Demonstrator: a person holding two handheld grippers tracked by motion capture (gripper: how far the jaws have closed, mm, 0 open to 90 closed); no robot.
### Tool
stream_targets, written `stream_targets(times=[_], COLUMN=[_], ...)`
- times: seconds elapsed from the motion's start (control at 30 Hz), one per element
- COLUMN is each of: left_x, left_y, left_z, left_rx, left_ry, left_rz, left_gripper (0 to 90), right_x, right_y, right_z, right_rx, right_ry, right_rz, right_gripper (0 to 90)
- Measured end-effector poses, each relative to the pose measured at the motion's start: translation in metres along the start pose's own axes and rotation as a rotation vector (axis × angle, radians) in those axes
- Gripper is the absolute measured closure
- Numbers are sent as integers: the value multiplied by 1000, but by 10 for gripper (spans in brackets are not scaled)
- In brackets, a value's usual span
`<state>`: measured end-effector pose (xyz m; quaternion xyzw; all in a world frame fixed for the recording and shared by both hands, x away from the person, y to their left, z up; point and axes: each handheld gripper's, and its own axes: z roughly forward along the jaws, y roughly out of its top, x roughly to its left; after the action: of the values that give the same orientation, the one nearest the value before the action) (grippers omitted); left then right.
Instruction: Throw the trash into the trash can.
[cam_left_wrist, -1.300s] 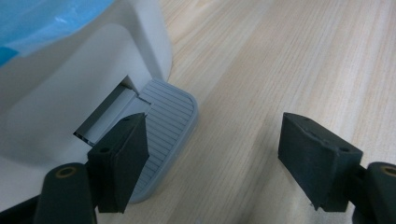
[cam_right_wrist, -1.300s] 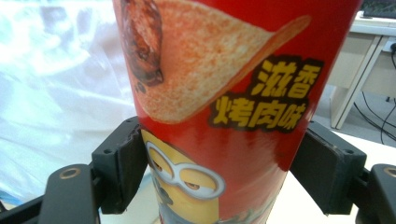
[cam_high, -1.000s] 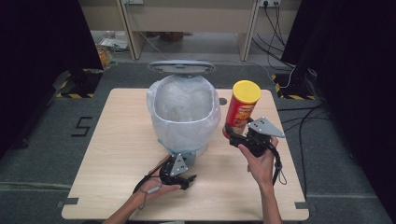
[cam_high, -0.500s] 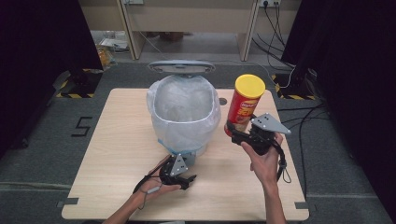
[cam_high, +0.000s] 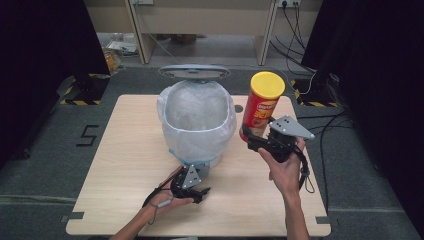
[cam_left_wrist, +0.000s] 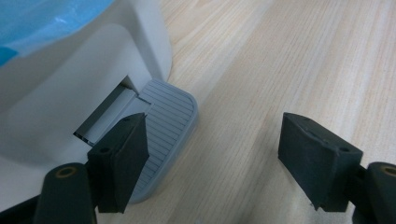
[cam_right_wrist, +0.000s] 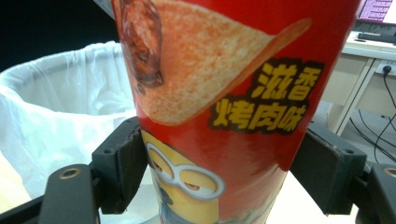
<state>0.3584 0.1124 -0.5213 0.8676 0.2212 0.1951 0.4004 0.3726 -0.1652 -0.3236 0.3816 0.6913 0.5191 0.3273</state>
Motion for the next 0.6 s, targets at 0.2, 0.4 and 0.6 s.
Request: stream_targets(times=[0.2, 0.4, 0.6], left_x=[0, 0, 0], left_y=[0, 0, 0], left_z=[0, 0, -1], left_rx=[4, 4, 4], left_ry=[-3, -7, -8], left_rz=[1, -3, -3], left_gripper=[236, 236, 236], right_x=[2, 4, 6], right_y=[12, 22, 30], right_z=[-4, -2, 1], right_rx=[-17, -21, -27], right_ry=[1, 12, 19], right_rz=[-7, -16, -16], right_gripper=[243, 242, 242])
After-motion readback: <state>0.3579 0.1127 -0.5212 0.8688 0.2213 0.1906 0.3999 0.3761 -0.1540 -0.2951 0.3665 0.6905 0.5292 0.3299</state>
